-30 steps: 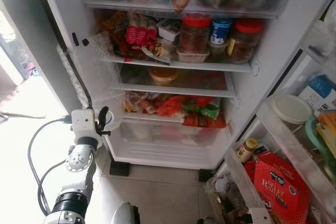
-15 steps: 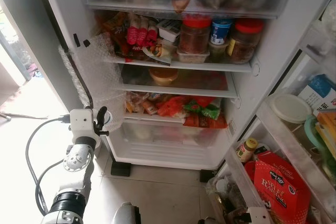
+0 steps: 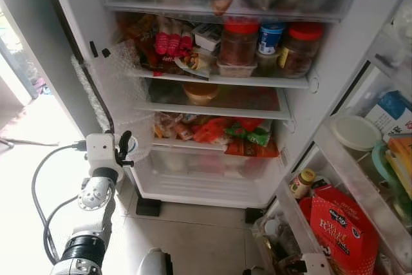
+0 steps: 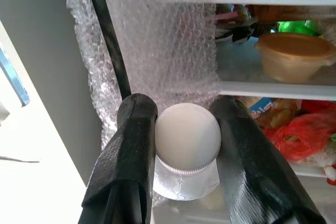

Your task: Restocking fridge

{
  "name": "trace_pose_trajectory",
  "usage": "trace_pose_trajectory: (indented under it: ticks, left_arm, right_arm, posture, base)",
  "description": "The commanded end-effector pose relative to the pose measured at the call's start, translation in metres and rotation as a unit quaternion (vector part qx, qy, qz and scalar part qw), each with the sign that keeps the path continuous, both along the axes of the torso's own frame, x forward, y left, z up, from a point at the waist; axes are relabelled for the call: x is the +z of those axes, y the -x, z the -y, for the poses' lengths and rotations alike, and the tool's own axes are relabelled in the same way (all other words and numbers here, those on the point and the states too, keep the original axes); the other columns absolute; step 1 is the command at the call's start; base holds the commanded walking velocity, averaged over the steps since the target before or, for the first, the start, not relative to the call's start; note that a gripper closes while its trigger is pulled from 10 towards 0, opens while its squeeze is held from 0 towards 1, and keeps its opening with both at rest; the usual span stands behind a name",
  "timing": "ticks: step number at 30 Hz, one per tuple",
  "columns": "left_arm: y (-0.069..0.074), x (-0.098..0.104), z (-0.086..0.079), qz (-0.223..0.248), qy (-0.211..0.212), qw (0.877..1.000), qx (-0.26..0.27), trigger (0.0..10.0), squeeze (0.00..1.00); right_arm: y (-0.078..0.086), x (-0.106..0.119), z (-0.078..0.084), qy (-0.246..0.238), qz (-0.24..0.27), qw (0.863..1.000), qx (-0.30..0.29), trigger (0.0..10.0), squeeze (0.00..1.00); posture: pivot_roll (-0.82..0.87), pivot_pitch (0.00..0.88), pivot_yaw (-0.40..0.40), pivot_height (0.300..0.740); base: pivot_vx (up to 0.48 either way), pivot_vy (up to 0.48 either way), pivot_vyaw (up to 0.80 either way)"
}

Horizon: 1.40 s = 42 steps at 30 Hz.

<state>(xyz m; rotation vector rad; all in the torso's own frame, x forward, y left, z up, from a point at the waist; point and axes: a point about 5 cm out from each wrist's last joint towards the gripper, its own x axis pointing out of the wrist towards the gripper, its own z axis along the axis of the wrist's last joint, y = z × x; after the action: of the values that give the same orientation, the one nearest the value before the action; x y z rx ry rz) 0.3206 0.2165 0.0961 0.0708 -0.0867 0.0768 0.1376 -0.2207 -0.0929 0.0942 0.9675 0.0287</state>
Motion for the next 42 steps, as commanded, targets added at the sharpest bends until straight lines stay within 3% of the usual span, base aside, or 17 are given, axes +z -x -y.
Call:
trace_pose_trajectory:
  ticks: [1, 42]
  left_arm:
    - [-0.002, 0.008, -0.004, 0.009, -0.005, 1.000, 0.005, 10.0, 0.00]
    - [-0.004, 0.004, 0.009, 0.000, 0.018, 1.000, -0.022, 10.0, 0.00]
  right_arm:
    - [0.006, -0.003, -0.001, -0.005, -0.013, 1.000, -0.004, 10.0, 0.00]
    - [0.009, -0.004, -0.003, -0.006, -0.019, 1.000, 0.000, 10.0, 0.00]
  posture:
    - [0.11, 0.085, -0.010, 0.671]
    - [0.10, 0.094, 0.000, 0.662]
  base:
    - [0.000, 0.000, 0.00]
    - [0.000, 0.000, 0.00]
